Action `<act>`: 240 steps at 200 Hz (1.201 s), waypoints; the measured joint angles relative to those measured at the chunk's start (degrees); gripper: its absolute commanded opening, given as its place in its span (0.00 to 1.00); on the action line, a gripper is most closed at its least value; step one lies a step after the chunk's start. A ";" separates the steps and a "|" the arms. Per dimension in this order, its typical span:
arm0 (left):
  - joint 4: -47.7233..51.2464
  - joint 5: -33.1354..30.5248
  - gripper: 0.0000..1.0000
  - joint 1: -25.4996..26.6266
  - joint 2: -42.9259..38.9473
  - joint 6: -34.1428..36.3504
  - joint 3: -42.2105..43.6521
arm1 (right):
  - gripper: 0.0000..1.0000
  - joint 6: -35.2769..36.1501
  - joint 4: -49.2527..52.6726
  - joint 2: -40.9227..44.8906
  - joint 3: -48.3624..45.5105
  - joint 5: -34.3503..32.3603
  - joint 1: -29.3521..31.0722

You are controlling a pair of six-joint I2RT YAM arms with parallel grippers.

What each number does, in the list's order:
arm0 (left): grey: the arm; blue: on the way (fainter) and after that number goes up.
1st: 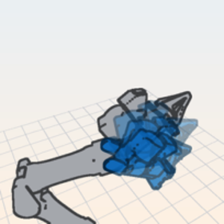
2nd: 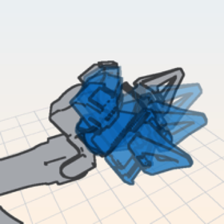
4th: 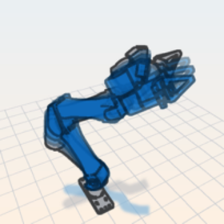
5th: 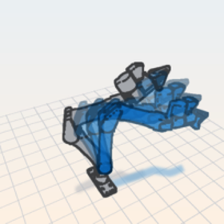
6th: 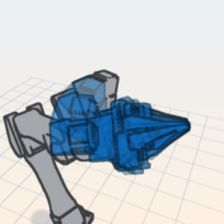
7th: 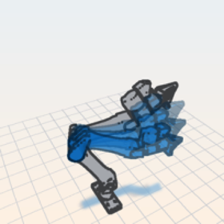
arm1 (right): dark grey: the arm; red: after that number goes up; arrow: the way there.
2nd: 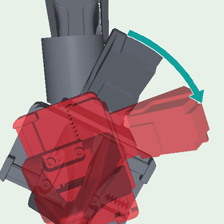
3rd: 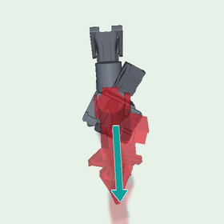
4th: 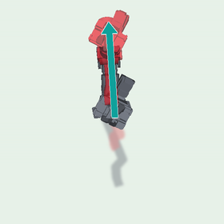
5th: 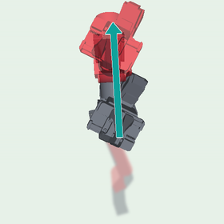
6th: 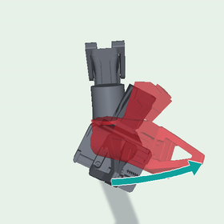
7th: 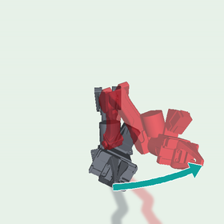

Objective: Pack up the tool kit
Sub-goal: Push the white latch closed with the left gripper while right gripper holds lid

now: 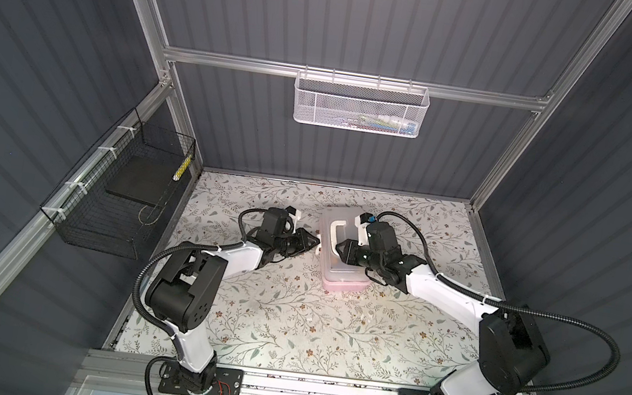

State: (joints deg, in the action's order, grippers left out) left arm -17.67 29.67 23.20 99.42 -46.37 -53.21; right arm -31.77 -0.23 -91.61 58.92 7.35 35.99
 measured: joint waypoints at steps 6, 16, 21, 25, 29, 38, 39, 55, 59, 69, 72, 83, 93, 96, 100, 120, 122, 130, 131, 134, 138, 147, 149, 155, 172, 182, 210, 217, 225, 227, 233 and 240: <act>-0.15 0.00 0.24 0.02 0.09 0.00 0.00 | 0.39 0.00 -0.02 0.00 0.00 0.00 0.00; -0.46 0.02 0.24 0.02 0.26 0.00 0.02 | 0.38 0.00 -0.02 0.00 0.00 0.00 0.00; -0.55 0.02 0.24 0.00 0.37 0.00 0.02 | 0.39 0.00 0.00 0.00 0.00 0.00 0.00; -0.55 0.00 0.24 0.00 0.39 0.00 0.02 | 0.39 0.02 0.00 0.00 0.00 0.00 0.00; -0.57 0.02 0.24 0.02 0.50 0.00 0.04 | 0.38 0.00 -0.02 0.00 0.00 0.00 0.00; -0.66 0.04 0.24 0.02 0.76 0.00 0.04 | 0.39 0.02 -0.02 0.00 0.00 0.00 0.00; -0.66 0.04 0.24 0.02 0.76 0.00 0.02 | 0.39 0.02 0.00 0.00 0.00 -0.02 0.00; -1.20 0.04 0.24 0.00 1.11 -0.02 0.04 | 0.39 0.02 -0.02 0.00 0.00 -0.02 0.00; -1.36 0.04 0.24 0.00 1.22 -0.02 0.04 | 0.38 0.02 -0.02 -0.02 0.00 0.00 0.00; -1.68 0.07 0.24 0.00 1.38 -0.02 0.04 | 0.38 0.02 -0.02 -0.02 0.00 -0.02 0.00; -1.70 0.07 0.24 0.00 1.44 -0.04 0.02 | 0.39 0.02 -0.02 -0.04 0.00 -0.02 0.00; -1.79 0.15 0.24 0.00 1.51 -0.24 0.02 | 0.39 0.02 -0.11 -0.11 0.00 -0.02 0.00; -2.01 0.20 0.24 0.02 1.62 -0.44 0.02 | 0.39 0.02 -0.22 -0.20 0.00 0.00 0.00; -2.08 0.20 0.24 0.02 1.64 -0.44 0.02 | 0.38 0.02 -0.26 -0.22 0.00 0.00 -0.02; -2.10 0.20 0.24 0.02 1.66 -0.44 0.04 | 0.39 0.02 -0.28 -0.26 0.02 0.00 -0.02; -2.40 0.20 0.24 0.11 1.88 -0.48 0.04 | 0.38 0.02 -0.46 -0.39 0.02 0.00 -0.02; -2.54 0.20 0.24 0.13 1.88 -0.46 0.04 | 0.39 0.02 -0.46 -0.39 0.02 0.00 -0.02; -2.75 0.17 0.24 0.20 2.10 -0.46 0.02 | 0.38 0.02 -0.48 -0.44 0.02 0.00 -0.02; -2.75 0.17 0.24 0.20 2.12 -0.46 0.02 | 0.39 0.02 -0.48 -0.44 0.02 0.00 -0.02; -2.80 0.17 0.24 0.20 2.19 -0.48 0.02 | 0.38 0.02 -0.48 -0.48 0.02 0.00 -0.02; -2.91 0.17 0.24 0.22 2.29 -0.48 0.02 | 0.38 0.02 -0.50 -0.48 0.02 0.00 -0.02; -3.02 0.15 0.24 0.26 2.60 -0.48 0.02 | 0.38 0.02 -0.50 -0.50 0.02 0.00 -0.02; -3.02 0.15 0.24 0.28 2.67 -0.50 0.02 | 0.39 0.02 -0.50 -0.50 0.02 0.00 -0.02; -3.08 0.15 0.24 0.35 2.89 -0.61 0.02 | 0.38 0.02 -0.50 -0.50 0.02 0.00 -0.02; -3.43 0.17 0.24 0.55 3.61 -0.76 0.02 | 0.38 0.02 -0.52 -0.55 0.02 0.09 -0.07; -3.63 0.17 0.24 0.74 3.89 -0.85 0.02 | 0.38 0.02 -0.52 -0.55 0.02 0.13 -0.07; -4.26 0.15 0.24 0.98 4.26 -0.87 0.02 | 0.38 0.00 -0.57 -0.59 0.02 0.24 -0.11; -4.33 0.13 0.24 0.98 4.33 -0.90 0.04 | 0.38 0.00 -0.63 -0.63 0.02 0.28 -0.11; -4.57 0.13 0.24 0.98 4.39 -0.98 0.04 | 0.39 -0.04 -0.85 -0.76 0.02 0.37 -0.13; -4.66 0.11 0.24 0.98 4.42 -1.07 0.07 | 0.38 -0.07 -0.92 -0.81 0.02 0.42 -0.15; -5.07 0.00 0.24 0.98 4.50 -1.27 0.22 | 0.38 -0.17 -1.16 -0.96 0.02 0.55 -0.20; -5.73 -0.07 0.24 1.01 4.61 -1.53 0.50 | 0.38 -0.26 -1.53 -1.20 0.02 0.68 -0.22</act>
State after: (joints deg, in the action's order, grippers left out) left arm -23.40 29.61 24.21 104.03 -47.90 -52.71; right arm -32.03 -1.76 -92.82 58.94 8.03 35.77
